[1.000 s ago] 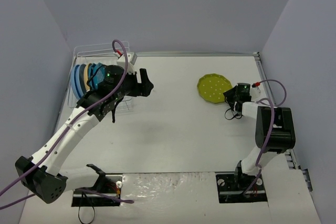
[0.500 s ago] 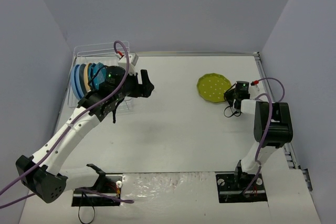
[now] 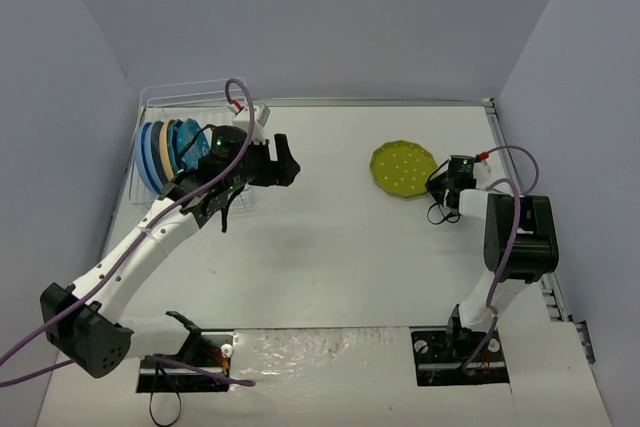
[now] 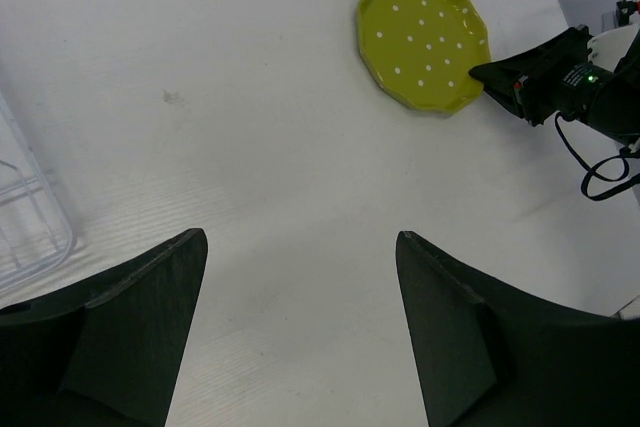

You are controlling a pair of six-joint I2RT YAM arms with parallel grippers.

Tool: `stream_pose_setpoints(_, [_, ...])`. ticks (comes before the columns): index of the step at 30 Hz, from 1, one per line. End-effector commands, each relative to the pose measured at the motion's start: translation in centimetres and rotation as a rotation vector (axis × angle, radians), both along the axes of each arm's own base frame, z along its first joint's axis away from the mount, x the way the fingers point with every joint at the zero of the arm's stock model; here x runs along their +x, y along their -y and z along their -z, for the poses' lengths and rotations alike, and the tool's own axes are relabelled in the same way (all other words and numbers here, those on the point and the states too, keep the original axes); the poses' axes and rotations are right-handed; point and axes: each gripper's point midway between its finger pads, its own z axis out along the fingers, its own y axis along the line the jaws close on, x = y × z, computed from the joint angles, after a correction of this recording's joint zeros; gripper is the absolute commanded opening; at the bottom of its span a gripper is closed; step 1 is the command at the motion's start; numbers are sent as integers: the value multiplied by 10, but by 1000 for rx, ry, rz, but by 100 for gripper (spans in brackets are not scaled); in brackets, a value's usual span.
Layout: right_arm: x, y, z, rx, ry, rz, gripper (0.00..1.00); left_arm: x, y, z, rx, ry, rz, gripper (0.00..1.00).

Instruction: Load the plates into the dish rack

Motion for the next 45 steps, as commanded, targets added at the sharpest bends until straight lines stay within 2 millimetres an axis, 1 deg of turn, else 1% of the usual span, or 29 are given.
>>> stream_pose_setpoints(1, [1,-23,-52,41,116,-111,0,11,30,-8,-121,7,55,72])
stream_pose_setpoints(2, [1,-24,-61,44,136,-119,0,11,30,-6,-121,3,55,72])
stream_pose_setpoints(4, [-3,-28,-82,49,173,-142,0,18,48,9,-165,-51,86,73])
stream_pose_setpoints(6, [-7,-31,-101,52,205,-156,0,23,61,12,-210,-72,110,76])
stream_pose_setpoints(8, [-10,-34,-113,55,220,-171,0,32,72,21,-228,-109,120,77])
stream_pose_setpoints(11, [-16,-37,-140,58,272,-192,0,41,90,29,-276,-155,149,79])
stream_pose_setpoints(13, [-19,-40,-149,63,284,-205,0,53,108,32,-335,-173,175,82])
stream_pose_setpoints(15, [-23,-43,-162,70,312,-219,0,60,120,36,-383,-203,200,82])
stream_pose_setpoints(19, [-29,-47,-178,80,338,-238,0,74,150,31,-512,-227,284,83])
stream_pose_setpoints(20, [-31,-47,-182,80,344,-241,0,76,157,28,-544,-233,310,84])
stream_pose_setpoints(21, [-33,-48,-188,77,357,-243,0,79,164,21,-574,-229,336,84])
stream_pose_setpoints(23, [-35,-48,-193,75,366,-247,0,87,172,20,-623,-236,367,84])
stream_pose_setpoints(25, [-38,-48,-200,72,381,-249,0,90,179,14,-688,-258,391,84])
stream_pose_setpoints(29, [-41,-50,-207,77,393,-259,0,98,188,11,-760,-265,434,85])
stream_pose_setpoints(31, [-42,-51,-209,80,398,-262,0,99,192,11,-788,-279,446,85])
stream_pose_setpoints(33, [-43,-52,-211,81,403,-265,0,102,195,15,-801,-294,446,85])
stream_pose_setpoints(40, [-45,-54,-218,93,415,-274,0,96,209,6,-849,-299,508,84])
stream_pose_setpoints(42, [-45,-56,-221,93,421,-279,0,91,216,7,-846,-309,527,84])
stream_pose_setpoints(45, [-45,-56,-223,93,425,-281,0,85,223,8,-843,-319,543,81])
